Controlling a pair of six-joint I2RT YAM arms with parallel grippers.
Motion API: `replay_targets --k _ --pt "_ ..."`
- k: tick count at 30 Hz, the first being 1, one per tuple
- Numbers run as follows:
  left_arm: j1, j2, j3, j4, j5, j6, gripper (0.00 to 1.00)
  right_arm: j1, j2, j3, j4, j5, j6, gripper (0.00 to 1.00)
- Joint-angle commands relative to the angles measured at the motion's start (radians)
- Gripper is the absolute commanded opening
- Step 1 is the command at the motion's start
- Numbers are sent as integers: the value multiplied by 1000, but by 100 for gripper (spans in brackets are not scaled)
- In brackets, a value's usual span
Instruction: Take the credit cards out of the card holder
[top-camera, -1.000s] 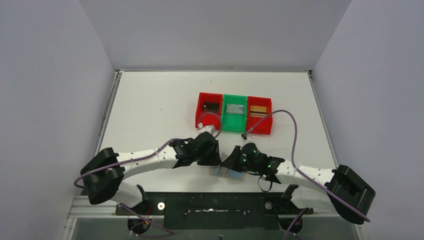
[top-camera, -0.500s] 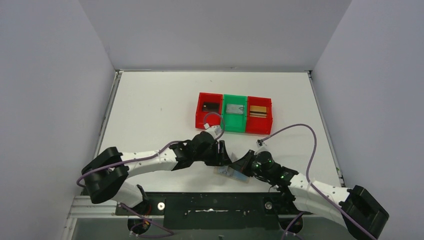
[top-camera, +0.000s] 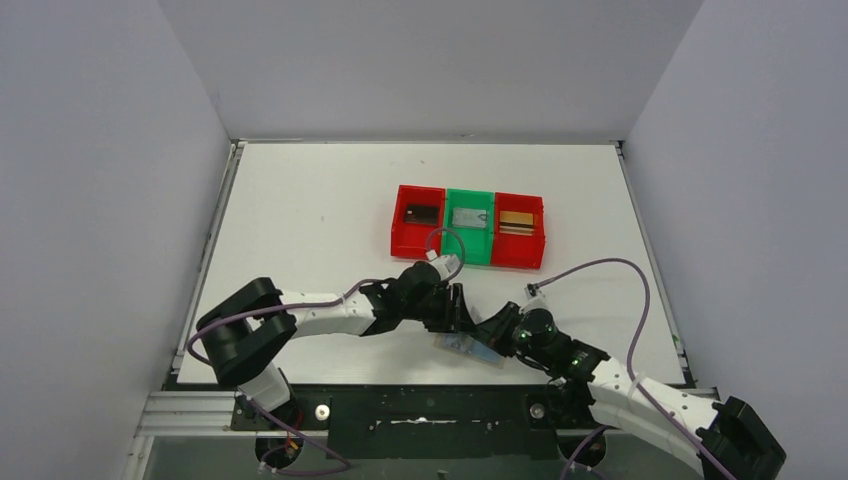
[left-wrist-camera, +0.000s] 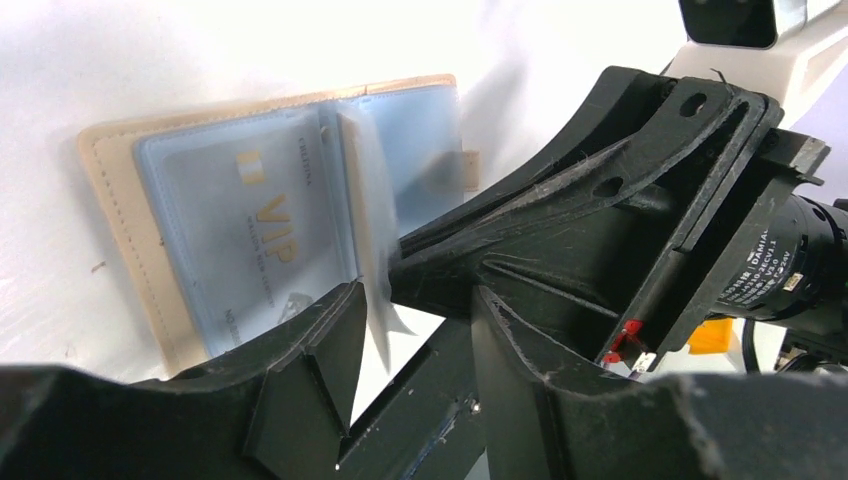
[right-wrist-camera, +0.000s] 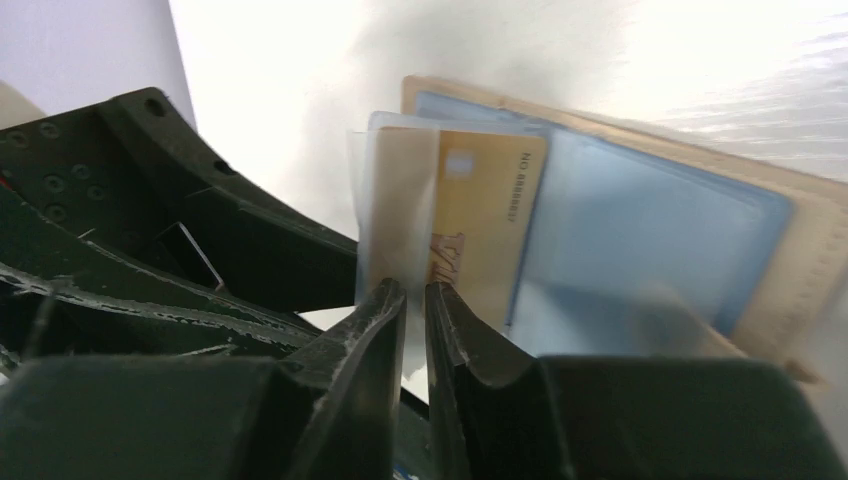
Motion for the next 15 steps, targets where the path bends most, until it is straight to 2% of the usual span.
replay_targets --k 1,5,7,15 --pt "3 34 57 89 63 -2 41 -6 -65 37 -103 69 15 22" --pt "1 46 57 145 102 -6 37 -6 -135 123 -334 164 16 40" --pt "0 58 67 159 121 -8 35 -6 -169 165 -439 213 20 44" --pt "-28 137 122 159 183 0 34 -7 -232 369 -946 493 148 48"
